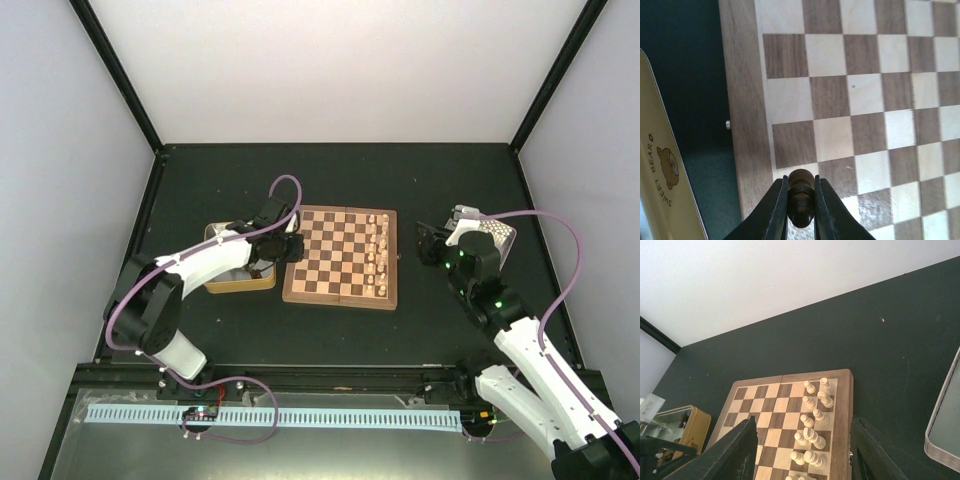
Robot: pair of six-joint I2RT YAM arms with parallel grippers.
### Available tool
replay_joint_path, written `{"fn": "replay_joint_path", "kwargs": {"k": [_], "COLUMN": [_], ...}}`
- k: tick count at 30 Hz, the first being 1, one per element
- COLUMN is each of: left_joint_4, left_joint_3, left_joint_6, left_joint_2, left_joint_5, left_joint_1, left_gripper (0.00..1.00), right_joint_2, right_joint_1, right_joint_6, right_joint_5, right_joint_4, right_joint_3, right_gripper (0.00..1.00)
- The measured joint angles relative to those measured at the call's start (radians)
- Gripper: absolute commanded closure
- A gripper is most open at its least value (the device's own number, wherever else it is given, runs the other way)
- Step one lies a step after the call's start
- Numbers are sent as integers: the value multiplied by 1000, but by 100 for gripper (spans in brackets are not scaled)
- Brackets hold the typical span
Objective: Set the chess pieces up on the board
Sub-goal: Place the chess piece on the chessboard.
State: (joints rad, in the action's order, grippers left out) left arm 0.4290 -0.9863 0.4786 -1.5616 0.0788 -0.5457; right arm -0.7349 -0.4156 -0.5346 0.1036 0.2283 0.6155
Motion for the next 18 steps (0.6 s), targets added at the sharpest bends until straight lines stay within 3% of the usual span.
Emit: {"fn": "replay_joint_path", "kwargs": {"k": [5,12,18], "left_joint_4": [-3,-2,-3], "left_joint_3": [0,-19,-29], "left_joint_6": [-14,-32,-37], "left_joint_2": [-53,-82,-89], "left_joint_5": [-39,-80,-79], "left_joint_1": [-9,-24,-29], "left_gripper": [88,64,64], "right_joint_2": [1,1,-4], "right_joint_1": [0,0,0], "right_joint_6": [0,0,-3], "right_joint_5": [-5,-9,-13], "right_joint_4": [-5,-6,-12], "right_joint_3": [-2,-5,-6], "right_gripper": [47,47,47]}}
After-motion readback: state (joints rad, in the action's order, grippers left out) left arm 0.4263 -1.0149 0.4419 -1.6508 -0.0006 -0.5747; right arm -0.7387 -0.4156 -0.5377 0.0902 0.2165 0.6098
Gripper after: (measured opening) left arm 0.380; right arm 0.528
